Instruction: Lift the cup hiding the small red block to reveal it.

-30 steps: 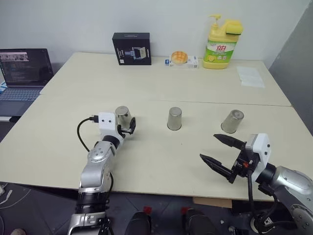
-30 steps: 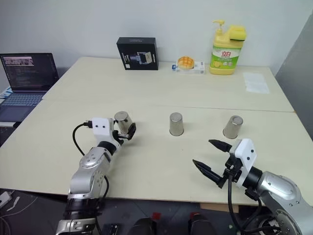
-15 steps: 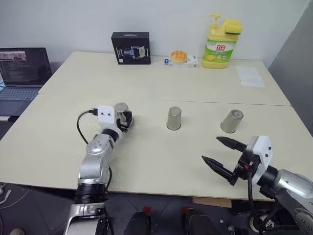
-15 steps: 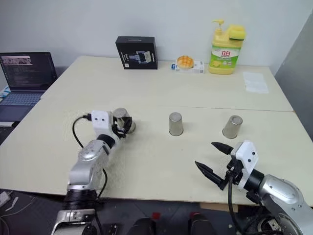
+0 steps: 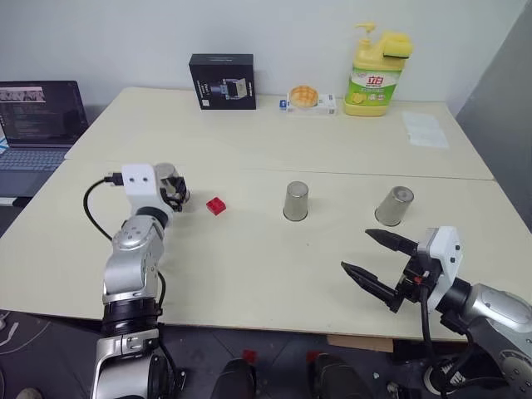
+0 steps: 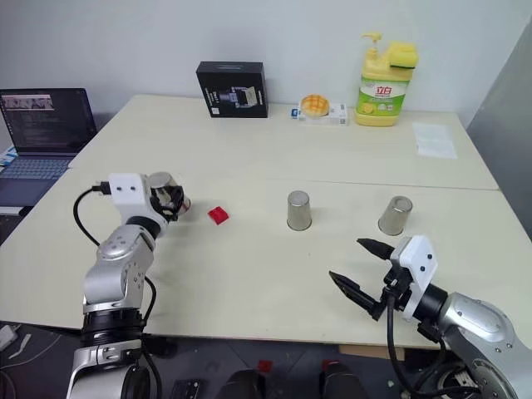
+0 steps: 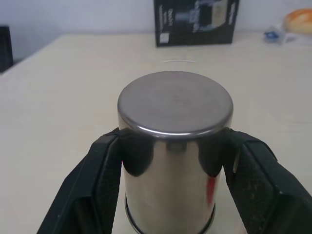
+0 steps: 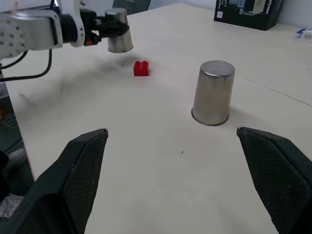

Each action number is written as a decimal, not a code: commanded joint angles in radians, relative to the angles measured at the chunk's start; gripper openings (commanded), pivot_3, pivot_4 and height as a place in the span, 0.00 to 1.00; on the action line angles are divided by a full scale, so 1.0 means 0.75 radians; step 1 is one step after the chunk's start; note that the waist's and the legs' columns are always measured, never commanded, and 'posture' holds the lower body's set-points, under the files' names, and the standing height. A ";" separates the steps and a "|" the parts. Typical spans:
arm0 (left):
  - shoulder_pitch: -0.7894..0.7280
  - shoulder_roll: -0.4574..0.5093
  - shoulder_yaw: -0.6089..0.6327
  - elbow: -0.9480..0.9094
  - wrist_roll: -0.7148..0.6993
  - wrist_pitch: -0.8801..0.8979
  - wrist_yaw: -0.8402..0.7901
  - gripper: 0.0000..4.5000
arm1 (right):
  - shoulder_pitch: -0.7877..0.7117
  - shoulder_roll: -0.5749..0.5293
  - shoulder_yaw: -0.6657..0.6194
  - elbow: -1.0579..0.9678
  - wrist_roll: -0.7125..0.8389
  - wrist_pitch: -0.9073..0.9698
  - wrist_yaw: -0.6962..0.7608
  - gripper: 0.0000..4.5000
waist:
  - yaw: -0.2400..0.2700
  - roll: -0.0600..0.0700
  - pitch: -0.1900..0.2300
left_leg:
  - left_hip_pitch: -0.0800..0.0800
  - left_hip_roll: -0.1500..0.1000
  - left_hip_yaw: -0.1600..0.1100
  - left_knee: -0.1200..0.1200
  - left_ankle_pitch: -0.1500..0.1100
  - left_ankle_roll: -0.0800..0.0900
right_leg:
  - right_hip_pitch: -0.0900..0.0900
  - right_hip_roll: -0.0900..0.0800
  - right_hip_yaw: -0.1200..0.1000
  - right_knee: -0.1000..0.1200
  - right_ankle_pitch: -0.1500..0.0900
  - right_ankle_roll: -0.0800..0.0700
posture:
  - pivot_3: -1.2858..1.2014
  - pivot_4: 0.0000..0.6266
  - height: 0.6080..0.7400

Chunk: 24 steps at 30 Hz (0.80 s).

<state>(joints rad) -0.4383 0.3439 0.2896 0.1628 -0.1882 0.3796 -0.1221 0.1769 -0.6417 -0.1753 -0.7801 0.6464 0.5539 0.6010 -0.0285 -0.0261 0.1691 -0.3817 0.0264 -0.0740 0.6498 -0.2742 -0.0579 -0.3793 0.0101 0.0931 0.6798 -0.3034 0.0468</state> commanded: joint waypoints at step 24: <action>0.535 0.521 0.144 -0.598 -0.338 0.551 -0.497 0.99 | 0.121 0.012 -0.036 -0.085 0.035 0.000 -0.047 1.00 | -0.002 -0.002 0.005 | 0.002 0.002 -0.002 -0.003 0.002 -0.004 | -0.001 -0.001 -0.002 0.001 -0.003 0.000 | 0.52 0.24 1.00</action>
